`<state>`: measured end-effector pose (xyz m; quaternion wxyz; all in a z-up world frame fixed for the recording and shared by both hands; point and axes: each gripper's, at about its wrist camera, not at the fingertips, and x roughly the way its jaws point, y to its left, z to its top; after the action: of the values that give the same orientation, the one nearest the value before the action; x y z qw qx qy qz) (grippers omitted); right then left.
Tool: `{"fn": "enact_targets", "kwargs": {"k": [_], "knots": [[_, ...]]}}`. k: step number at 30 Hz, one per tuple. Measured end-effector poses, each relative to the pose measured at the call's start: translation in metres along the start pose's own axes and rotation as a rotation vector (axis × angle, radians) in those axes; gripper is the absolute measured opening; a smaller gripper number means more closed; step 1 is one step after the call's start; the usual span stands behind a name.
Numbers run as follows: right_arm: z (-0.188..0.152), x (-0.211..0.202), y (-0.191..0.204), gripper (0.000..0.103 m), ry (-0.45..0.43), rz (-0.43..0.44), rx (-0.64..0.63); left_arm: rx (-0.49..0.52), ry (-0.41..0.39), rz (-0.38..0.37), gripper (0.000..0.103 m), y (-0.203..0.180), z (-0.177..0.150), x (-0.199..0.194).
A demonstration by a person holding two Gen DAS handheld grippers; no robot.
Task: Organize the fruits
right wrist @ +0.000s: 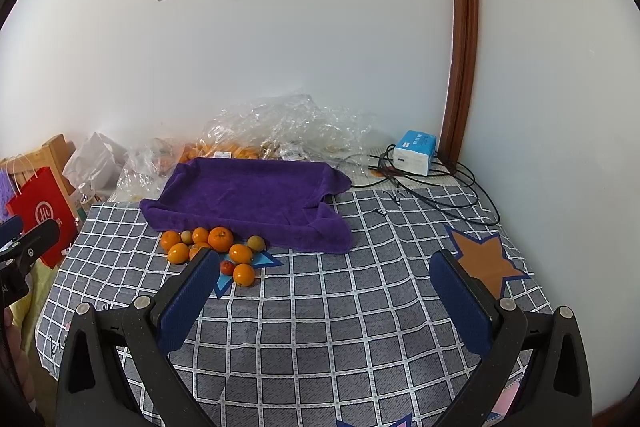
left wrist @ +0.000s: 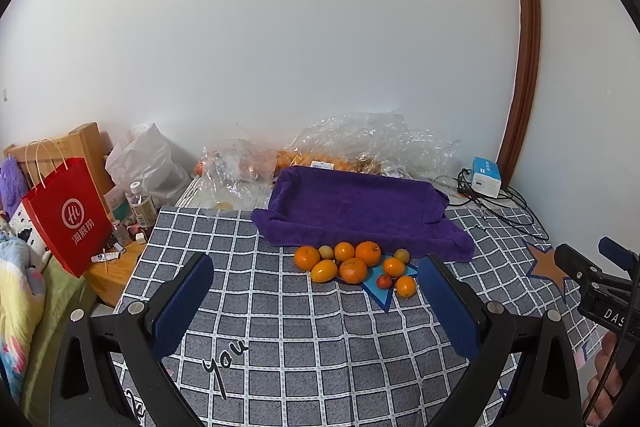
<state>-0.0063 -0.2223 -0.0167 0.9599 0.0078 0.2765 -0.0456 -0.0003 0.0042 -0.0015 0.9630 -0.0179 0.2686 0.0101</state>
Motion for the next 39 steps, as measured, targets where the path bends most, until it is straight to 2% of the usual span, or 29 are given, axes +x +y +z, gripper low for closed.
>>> {"fn": "enact_targets", "kwargs": {"k": [23,39], "knots": [[-0.002,0.004,0.006,0.103,0.009,0.017,-0.001,0.004,-0.003,0.002,0.103,-0.002,0.000,-0.001],[-0.004,0.030,0.018,0.103,0.038,0.015,-0.044,0.006,0.019,-0.009,0.103,0.000,0.006,0.021]]}}
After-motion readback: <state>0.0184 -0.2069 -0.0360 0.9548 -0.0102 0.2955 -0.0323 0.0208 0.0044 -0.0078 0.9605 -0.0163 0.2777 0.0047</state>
